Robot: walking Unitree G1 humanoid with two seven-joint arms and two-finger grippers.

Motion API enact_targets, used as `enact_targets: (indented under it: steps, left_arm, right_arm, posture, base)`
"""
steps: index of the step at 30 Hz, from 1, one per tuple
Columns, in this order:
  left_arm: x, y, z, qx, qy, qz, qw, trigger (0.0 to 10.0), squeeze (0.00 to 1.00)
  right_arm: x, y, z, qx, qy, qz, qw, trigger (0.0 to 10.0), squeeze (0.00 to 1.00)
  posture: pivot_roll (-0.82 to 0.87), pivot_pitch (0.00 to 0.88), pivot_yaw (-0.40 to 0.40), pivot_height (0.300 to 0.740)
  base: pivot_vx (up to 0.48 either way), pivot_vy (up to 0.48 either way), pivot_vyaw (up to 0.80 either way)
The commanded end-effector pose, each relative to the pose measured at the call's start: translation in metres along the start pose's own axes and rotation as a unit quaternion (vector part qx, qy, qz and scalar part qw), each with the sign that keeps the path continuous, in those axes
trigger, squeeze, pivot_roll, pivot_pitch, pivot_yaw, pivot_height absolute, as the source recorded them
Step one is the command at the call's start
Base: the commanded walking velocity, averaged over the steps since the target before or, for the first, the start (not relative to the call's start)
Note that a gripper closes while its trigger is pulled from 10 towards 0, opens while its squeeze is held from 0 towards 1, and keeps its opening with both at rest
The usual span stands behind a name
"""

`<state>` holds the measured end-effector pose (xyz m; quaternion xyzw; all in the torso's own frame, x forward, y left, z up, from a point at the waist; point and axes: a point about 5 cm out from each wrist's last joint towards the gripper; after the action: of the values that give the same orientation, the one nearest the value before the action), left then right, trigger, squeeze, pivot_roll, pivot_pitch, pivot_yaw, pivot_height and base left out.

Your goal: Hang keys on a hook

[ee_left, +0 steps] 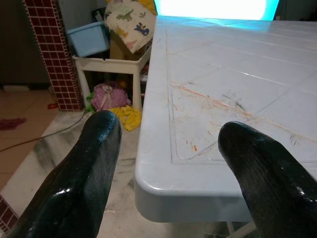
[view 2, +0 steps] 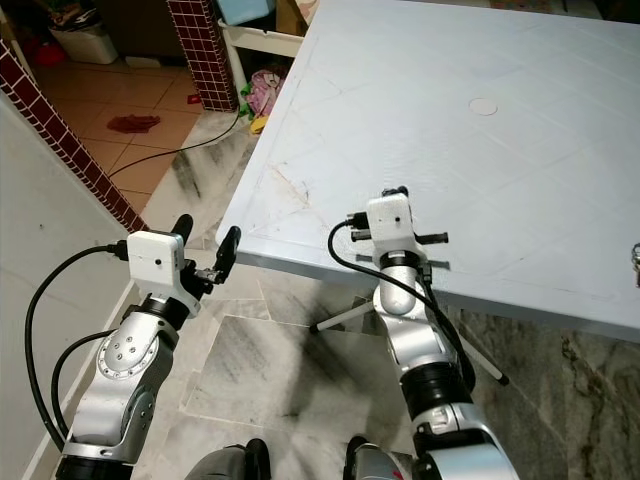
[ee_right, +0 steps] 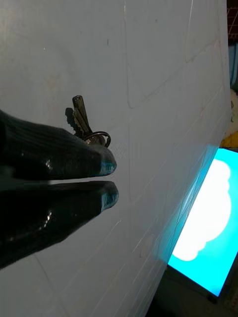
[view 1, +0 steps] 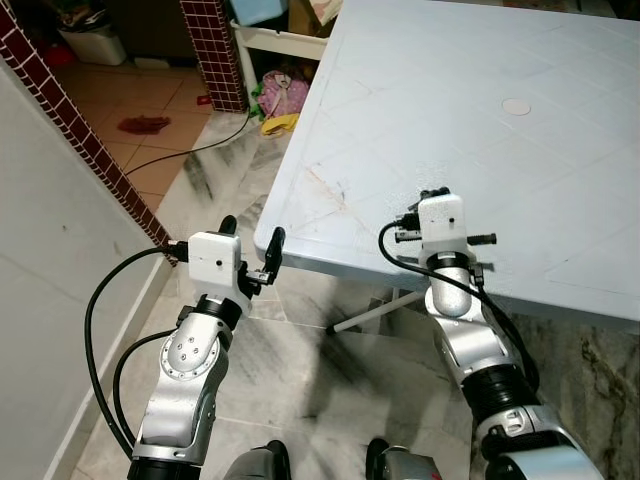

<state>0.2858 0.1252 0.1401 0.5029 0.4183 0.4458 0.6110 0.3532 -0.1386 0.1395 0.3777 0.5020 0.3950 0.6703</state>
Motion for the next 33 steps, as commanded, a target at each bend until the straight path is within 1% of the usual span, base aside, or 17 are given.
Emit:
enact_targets:
  steps: [1,7,16,19,21,24,25,26,28,29,33]
  left_arm:
    - [0.002,-0.003,-0.001,0.005,-0.002,0.004,1.000,10.0,0.00]
    - [0.000,-0.003,0.000,0.005,-0.005,0.004,1.000,10.0,0.00]
    - [0.001,-0.002,0.000,0.004,-0.005,0.006,1.000,10.0,0.00]
    - [0.001,-0.002,-0.001,0.004,-0.004,0.006,1.000,10.0,0.00]
    - [0.001,-0.003,-0.001,0.005,-0.004,0.006,1.000,10.0,0.00]
    - [0.001,-0.003,-0.001,0.005,-0.005,0.006,1.000,10.0,0.00]
    - [0.001,-0.003,-0.001,0.005,-0.005,0.006,1.000,10.0,0.00]
    - [0.002,-0.002,-0.001,0.005,-0.005,0.006,1.000,10.0,0.00]
    - [0.002,-0.002,-0.001,0.005,-0.005,0.006,1.000,10.0,0.00]
    - [0.002,-0.002,-0.001,0.005,-0.005,0.007,1.000,10.0,0.00]
    - [0.002,-0.002,-0.001,0.005,-0.007,0.007,1.000,10.0,0.00]
  right_arm:
    - [0.000,0.000,-0.002,0.006,-0.006,0.007,1.000,10.0,1.00]
    - [0.005,-0.006,-0.006,0.019,0.007,0.010,1.000,10.0,1.00]
    - [0.007,-0.013,-0.006,0.035,0.016,0.013,0.999,10.0,1.00]
    - [0.008,-0.017,-0.006,0.048,0.018,0.035,0.998,10.0,1.00]
    - [0.009,-0.018,-0.006,0.060,0.016,0.062,0.996,10.0,1.00]
    - [0.011,-0.018,-0.004,0.070,0.013,0.084,0.994,10.0,1.00]
    - [0.011,-0.018,-0.004,0.070,0.013,0.084,0.994,10.0,1.00]
    - [0.013,-0.016,-0.001,0.077,0.009,0.105,0.991,10.0,1.00]
    - [0.014,-0.013,0.000,0.080,0.009,0.117,0.990,10.0,1.00]
    - [0.019,-0.008,0.003,0.079,0.013,0.138,0.987,10.0,1.00]
    - [0.026,0.001,0.007,0.083,0.018,0.178,0.980,10.0,1.00]
  posture:
    - [0.07,0.198,0.059,0.740]
    - [0.07,0.195,0.057,0.740]
    - [0.07,0.192,0.057,0.740]
    - [0.07,0.194,0.060,0.740]
    - [0.08,0.197,0.062,0.740]
    - [0.08,0.198,0.062,0.740]
    - [0.08,0.198,0.062,0.740]
    - [0.08,0.199,0.064,0.740]
    - [0.08,0.199,0.064,0.740]
    - [0.08,0.199,0.066,0.740]
    - [0.08,0.200,0.069,0.740]
  base:
    - [0.000,0.000,0.00]
    - [0.000,0.000,0.00]
    - [0.000,0.000,0.00]
    - [0.000,0.000,0.00]
    - [0.000,0.000,0.00]
    - [0.000,0.000,0.00]
    - [0.000,0.000,0.00]
    - [0.000,0.000,0.00]
    - [0.000,0.000,0.00]
    - [0.000,0.000,0.00]
    - [0.000,0.000,0.00]
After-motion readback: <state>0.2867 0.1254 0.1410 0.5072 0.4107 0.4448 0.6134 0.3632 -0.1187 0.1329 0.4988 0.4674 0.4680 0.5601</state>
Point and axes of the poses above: a point about 5 cm out from each wrist's last joint towards the gripper, its own z axis pointing out of the wrist towards the gripper, its own y axis along the axis of the wrist's last joint, x = y × z, and after that the axes turned 3 degrees about -z, right-handed
